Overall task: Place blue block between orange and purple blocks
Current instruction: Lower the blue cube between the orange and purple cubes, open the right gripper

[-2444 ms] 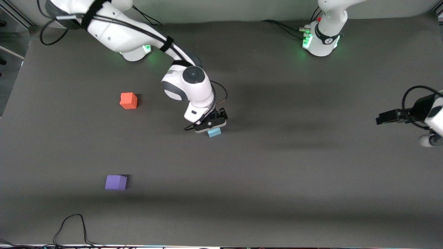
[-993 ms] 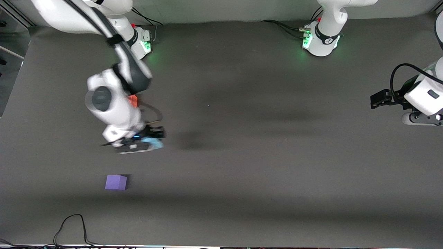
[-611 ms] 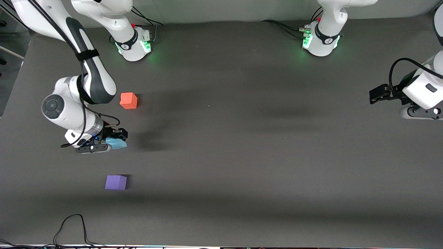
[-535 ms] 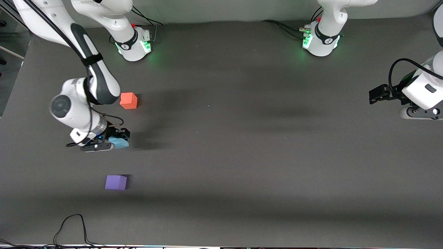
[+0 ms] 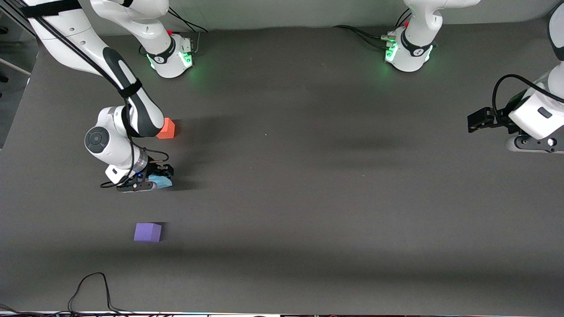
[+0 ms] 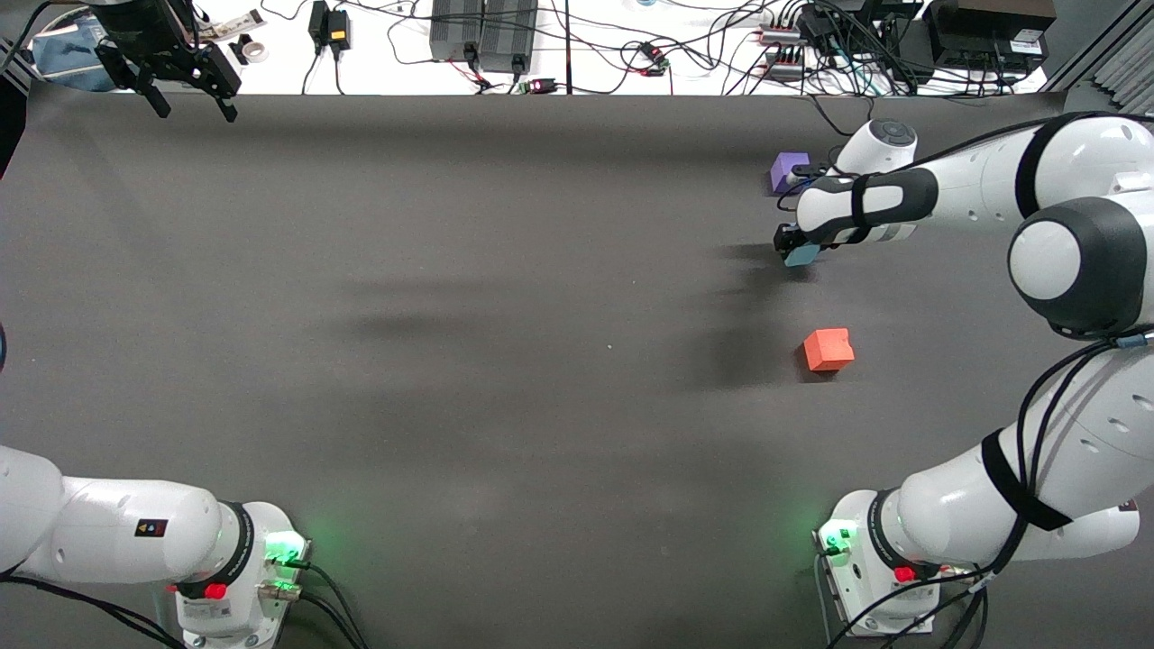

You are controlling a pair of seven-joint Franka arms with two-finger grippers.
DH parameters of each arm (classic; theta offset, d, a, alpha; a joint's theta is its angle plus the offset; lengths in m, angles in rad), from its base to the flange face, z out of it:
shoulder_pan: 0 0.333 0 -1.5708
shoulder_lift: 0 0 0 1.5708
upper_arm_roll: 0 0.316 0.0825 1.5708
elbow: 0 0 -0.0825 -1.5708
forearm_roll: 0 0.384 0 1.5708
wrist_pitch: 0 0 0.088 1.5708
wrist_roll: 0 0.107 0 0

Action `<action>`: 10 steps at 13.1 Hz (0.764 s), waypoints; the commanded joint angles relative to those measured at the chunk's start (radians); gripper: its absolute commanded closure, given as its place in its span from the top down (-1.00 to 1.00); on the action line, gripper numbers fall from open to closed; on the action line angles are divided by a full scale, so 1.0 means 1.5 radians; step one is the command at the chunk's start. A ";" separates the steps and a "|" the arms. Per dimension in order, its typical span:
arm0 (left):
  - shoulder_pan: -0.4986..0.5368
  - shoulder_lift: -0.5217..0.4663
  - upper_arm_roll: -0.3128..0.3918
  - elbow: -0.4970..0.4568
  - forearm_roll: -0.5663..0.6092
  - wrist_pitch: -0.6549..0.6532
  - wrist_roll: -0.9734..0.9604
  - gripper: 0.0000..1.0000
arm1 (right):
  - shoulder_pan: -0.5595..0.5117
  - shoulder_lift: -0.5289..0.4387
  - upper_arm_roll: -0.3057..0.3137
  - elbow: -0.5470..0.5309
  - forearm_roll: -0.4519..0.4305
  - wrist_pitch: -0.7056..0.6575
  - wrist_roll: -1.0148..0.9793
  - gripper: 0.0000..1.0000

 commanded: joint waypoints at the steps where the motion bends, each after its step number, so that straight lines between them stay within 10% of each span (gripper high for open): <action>1: 0.013 -0.019 -0.008 -0.020 -0.005 0.013 0.012 1.00 | 0.007 0.009 -0.025 -0.002 0.015 0.018 -0.019 0.13; 3: 0.012 -0.021 -0.008 -0.021 -0.006 0.019 0.011 1.00 | 0.007 0.009 -0.030 -0.001 0.015 0.018 -0.026 0.99; 10: 0.011 -0.025 -0.010 -0.017 -0.006 0.025 0.000 1.00 | 0.008 -0.157 -0.031 0.062 0.015 -0.157 -0.018 1.00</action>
